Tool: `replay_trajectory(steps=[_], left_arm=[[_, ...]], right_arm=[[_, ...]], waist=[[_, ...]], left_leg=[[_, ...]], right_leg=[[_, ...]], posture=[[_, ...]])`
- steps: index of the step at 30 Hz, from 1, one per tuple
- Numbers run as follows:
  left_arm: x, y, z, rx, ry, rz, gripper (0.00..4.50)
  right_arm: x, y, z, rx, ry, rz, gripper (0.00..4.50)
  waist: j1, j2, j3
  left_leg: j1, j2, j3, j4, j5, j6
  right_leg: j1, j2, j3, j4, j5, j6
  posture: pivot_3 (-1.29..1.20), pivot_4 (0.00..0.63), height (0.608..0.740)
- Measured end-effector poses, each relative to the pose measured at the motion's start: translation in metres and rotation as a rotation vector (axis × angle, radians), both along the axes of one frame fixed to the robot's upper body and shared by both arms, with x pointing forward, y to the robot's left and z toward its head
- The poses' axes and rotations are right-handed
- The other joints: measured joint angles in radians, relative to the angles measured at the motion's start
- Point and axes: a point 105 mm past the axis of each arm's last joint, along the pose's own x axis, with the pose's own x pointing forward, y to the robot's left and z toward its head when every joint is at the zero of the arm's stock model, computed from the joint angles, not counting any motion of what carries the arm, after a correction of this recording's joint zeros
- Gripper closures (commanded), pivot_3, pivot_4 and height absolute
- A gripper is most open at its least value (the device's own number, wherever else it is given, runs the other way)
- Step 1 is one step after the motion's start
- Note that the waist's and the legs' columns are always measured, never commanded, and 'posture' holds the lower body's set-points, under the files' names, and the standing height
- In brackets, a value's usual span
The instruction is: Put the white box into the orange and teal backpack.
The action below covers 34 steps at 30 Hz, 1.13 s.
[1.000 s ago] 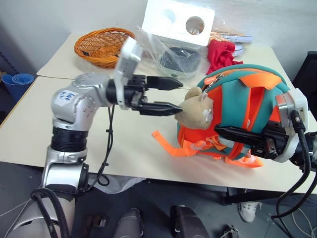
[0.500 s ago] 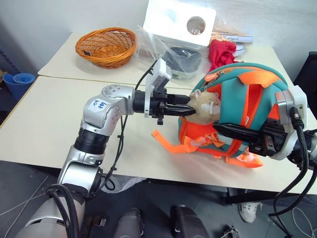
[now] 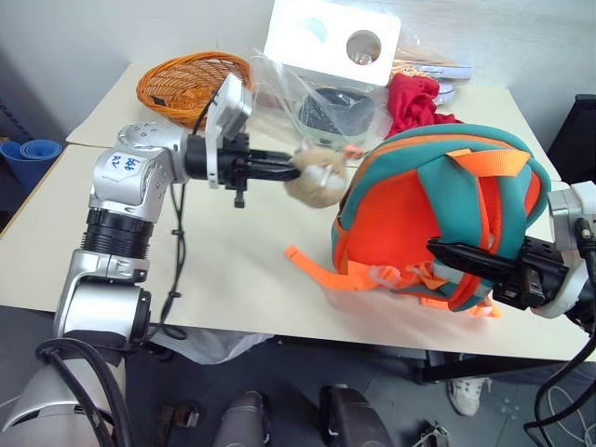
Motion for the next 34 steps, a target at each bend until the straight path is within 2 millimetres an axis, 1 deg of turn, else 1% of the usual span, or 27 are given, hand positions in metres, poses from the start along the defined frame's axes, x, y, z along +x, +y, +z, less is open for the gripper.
replay_trajectory(steps=[2, 4, 5, 6, 7, 8, 9, 10, 12, 14, 15, 16, 17, 19, 20, 21, 22, 23, 24, 25, 26, 28, 29, 32, 34], left_arm=[[0.001, 0.0, -0.031, 0.169, -0.116, -0.032, 4.46], [-0.005, -0.008, -0.066, 0.274, -0.163, -0.097, 4.46], [-0.007, -0.015, -0.079, 0.307, -0.196, -0.122, 4.46], [-0.009, -0.023, -0.086, 0.323, -0.237, -0.146, 4.46], [-0.008, -0.028, -0.087, 0.334, -0.288, -0.156, 4.46], [-0.005, -0.038, -0.087, 0.363, -0.404, -0.158, 4.46], [-0.004, -0.047, -0.088, 0.359, -0.448, -0.164, 4.46], [-0.004, -0.058, -0.091, 0.336, -0.471, -0.166, 4.46], [-0.005, -0.07, -0.095, 0.288, -0.462, -0.156, 4.46], [-0.005, -0.073, -0.095, 0.263, -0.436, -0.139, 4.46], [-0.003, -0.071, -0.093, 0.25, -0.404, -0.122, 4.12], [-0.002, -0.067, -0.092, 0.228, -0.348, -0.103, 3.76], [-0.002, -0.06, -0.092, 0.202, -0.273, -0.085, 3.51], [-0.004, -0.04, -0.087, 0.135, -0.114, -0.048, 2.87], [-0.005, -0.028, -0.082, 0.099, -0.038, -0.028, 2.52], [-0.006, -0.019, -0.076, 0.073, 0.007, -0.016, 2.26], [-0.008, -0.009, -0.068, 0.047, 0.04, -0.006, 1.96], [-0.01, 0.007, -0.055, 0.008, 0.084, 0.009, 1.67], [-0.01, 0.02, -0.047, -0.013, 0.1, 0.032, 1.28], [-0.011, 0.027, -0.039, -0.035, 0.111, 0.046, 1.08], [-0.012, 0.035, -0.031, -0.054, 0.121, 0.055, 0.78], [-0.012, 0.051, -0.014, -0.08, 0.113, 0.084, 0.15], [-0.01, 0.058, -0.004, -0.095, 0.099, 0.111, 0.03], [-0.012, 0.074, 0.03, -0.196, 0.068, 0.145, 0.03], [-0.017, 0.075, 0.042, -0.259, 0.055, 0.134, 0.03]], right_arm=[[-0.001, -0.001, -0.001, 0.0, 0.006, -0.002, 4.5], [-0.001, -0.002, -0.002, -0.003, 0.004, -0.006, 4.5], [0.0, -0.002, -0.001, -0.002, -0.002, -0.008, 4.5], [0.0, -0.002, -0.001, -0.002, -0.006, -0.008, 4.5], [0.0, -0.002, 0.0, -0.003, -0.009, -0.01, 4.5], [0.001, -0.003, 0.0, -0.009, -0.014, -0.018, 4.5], [0.002, -0.003, -0.001, -0.012, -0.016, -0.02, 4.5], [0.003, -0.003, -0.001, -0.016, -0.016, -0.021, 4.5], [0.004, -0.004, -0.003, -0.024, -0.016, -0.027, 4.5], [0.007, -0.008, -0.003, -0.036, -0.026, -0.05, 3.86], [0.008, -0.009, -0.004, -0.051, -0.026, -0.058, 3.66], [0.007, -0.012, -0.006, -0.077, -0.016, -0.056, 3.36], [0.005, -0.015, -0.01, -0.106, 0.01, -0.044, 3.0], [0.002, -0.03, -0.01, -0.141, 0.047, -0.05, 2.33], [0.002, -0.042, -0.004, -0.151, 0.043, -0.077, 1.93], [0.001, -0.052, 0.001, -0.171, 0.037, -0.099, 1.62], [0.0, -0.064, 0.006, -0.193, 0.035, -0.126, 1.32], [-0.003, -0.081, 0.013, -0.223, 0.042, -0.155, 0.97], [-0.006, -0.094, 0.018, -0.229, 0.038, -0.19, 0.55], [-0.008, -0.102, 0.022, -0.235, 0.036, -0.204, 0.32], [-0.012, -0.113, 0.025, -0.242, 0.046, -0.223, 0.01], [-0.018, -0.135, 0.034, -0.243, 0.05, -0.27, 0.0], [-0.021, -0.145, 0.041, -0.238, 0.04, -0.3, 0.0], [-0.025, -0.168, 0.052, -0.24, -0.011, -0.383, 0.0], [-0.025, -0.177, 0.048, -0.24, -0.027, -0.425, 0.0]], waist=[[0.005, 0.0, 0.0], [0.007, 0.0, 0.0], [0.007, 0.0, 0.0], [0.008, 0.0, 0.0], [0.009, -0.001, 0.0], [0.011, -0.001, -0.001], [0.013, 0.0, -0.002], [0.014, 0.001, -0.002], [0.016, 0.001, -0.002], [0.014, 0.001, -0.002], [0.012, 0.001, -0.002], [0.01, 0.001, -0.002], [0.01, 0.001, -0.002], [0.002, 0.001, -0.001], [-0.002, 0.001, -0.001], [-0.004, 0.001, -0.001], [-0.005, 0.001, -0.001], [-0.004, 0.001, -0.001], [-0.005, 0.001, -0.001], [-0.005, 0.001, -0.001], [-0.004, 0.001, -0.001], [-0.004, 0.001, -0.001], [-0.003, 0.001, -0.001], [-0.004, 0.001, -0.001], [-0.005, 0.001, -0.001]], left_leg=[[0.0, 0.0, 0.0, 0.0, 0.0, 0.001], [-0.001, 0.0, 0.0, 0.0, -0.001, 0.001], [-0.001, 0.0, 0.0, 0.0, -0.001, 0.002], [-0.001, 0.0, 0.0, 0.0, -0.001, 0.002], [-0.001, 0.0, 0.0, 0.0, -0.001, 0.002], [0.0, 0.0, 0.0, 0.0, -0.002, 0.003], [0.001, -0.001, 0.0, 0.0, -0.002, 0.004], [0.001, -0.002, 0.0, 0.001, -0.003, 0.004], [0.0, -0.002, 0.0, 0.001, -0.003, 0.005], [0.0, -0.001, 0.0, 0.002, -0.003, 0.005], [0.0, -0.001, 0.0, 0.002, -0.003, 0.005], [0.0, -0.001, 0.0, 0.001, -0.003, 0.005], [0.0, -0.001, 0.0, 0.001, -0.003, 0.005], [0.0, 0.0, 0.001, 0.001, -0.003, 0.005], [0.0, 0.001, 0.001, 0.001, -0.003, 0.004], [0.0, 0.0, 0.001, 0.001, -0.002, 0.004], [0.0, 0.0, 0.001, 0.001, -0.002, 0.004], [0.0, 0.0, 0.001, 0.001, -0.002, 0.004], [0.001, 0.001, 0.0, 0.001, -0.002, 0.004], [0.001, 0.0, 0.0, 0.001, -0.002, 0.004], [0.001, 0.0, 0.001, 0.001, -0.002, 0.004], [0.001, 0.0, 0.001, 0.001, -0.002, 0.004], [0.001, -0.001, 0.001, 0.001, -0.002, 0.004], [0.001, 0.0, 0.001, 0.001, -0.003, 0.004], [0.001, 0.0, 0.002, 0.001, -0.003, 0.003]], right_leg=[[0.0, -0.001, 0.0, -0.001, 0.0, 0.0], [0.0, -0.001, 0.0, -0.001, 0.0, 0.0], [0.0, -0.002, 0.001, -0.001, 0.0, 0.0], [0.0, -0.002, 0.0, -0.001, 0.0, 0.0], [0.0, -0.002, 0.0, -0.001, 0.0, 0.0], [0.001, -0.002, 0.0, -0.001, 0.0, 0.0], [0.002, -0.002, 0.0, -0.002, 0.0, 0.001], [0.003, -0.003, 0.0, -0.002, 0.001, 0.001], [0.003, -0.003, 0.0, -0.002, 0.001, 0.002], [0.003, -0.002, 0.0, -0.003, 0.001, 0.002], [0.003, -0.002, 0.0, -0.002, 0.001, 0.002], [0.003, -0.002, 0.0, -0.002, 0.001, 0.002], [0.002, -0.001, 0.0, -0.002, 0.001, 0.002], [0.001, 0.0, 0.0, -0.001, 0.001, 0.002], [0.001, 0.0, 0.0, -0.001, 0.001, 0.002], [0.001, 0.0, 0.0, 0.0, 0.001, 0.002], [0.001, 0.0, 0.0, 0.0, 0.001, 0.002], [0.001, 0.001, 0.0, 0.0, 0.001, 0.001], [0.001, 0.001, 0.0, -0.001, 0.001, 0.001], [0.001, 0.001, 0.0, -0.001, 0.001, 0.001], [0.001, 0.001, 0.0, -0.001, 0.001, 0.001], [0.001, 0.001, 0.0, -0.001, 0.001, 0.001], [0.001, 0.001, 0.0, -0.002, 0.001, 0.001], [0.001, 0.001, 0.0, -0.002, 0.001, 0.002], [0.001, 0.0, 0.0, -0.002, 0.0, 0.002]], posture=[[0.0, 0.15, 0.74], [0.0, 0.15, 0.74], [0.0, 0.15, 0.74], [0.0, 0.15, 0.74], [0.0, 0.15, 0.74], [0.0, 0.15, 0.74], [0.0, 0.15, 0.74], [0.0, 0.15, 0.74], [0.0, 0.15, 0.74], [0.0, 0.15, 0.74], [0.0, 0.15, 0.74], [0.0, 0.15, 0.74], [0.0, 0.15, 0.74], [0.0, 0.15, 0.74], [0.0, 0.15, 0.74], [0.0, 0.15, 0.74], [0.0, 0.15, 0.74], [0.0, 0.15, 0.74], [0.0, 0.15, 0.74], [0.0, 0.15, 0.74], [0.0, 0.15, 0.74], [0.0, 0.15, 0.74], [0.0, 0.15, 0.74], [0.0, 0.15, 0.74], [0.0, 0.15, 0.74]])
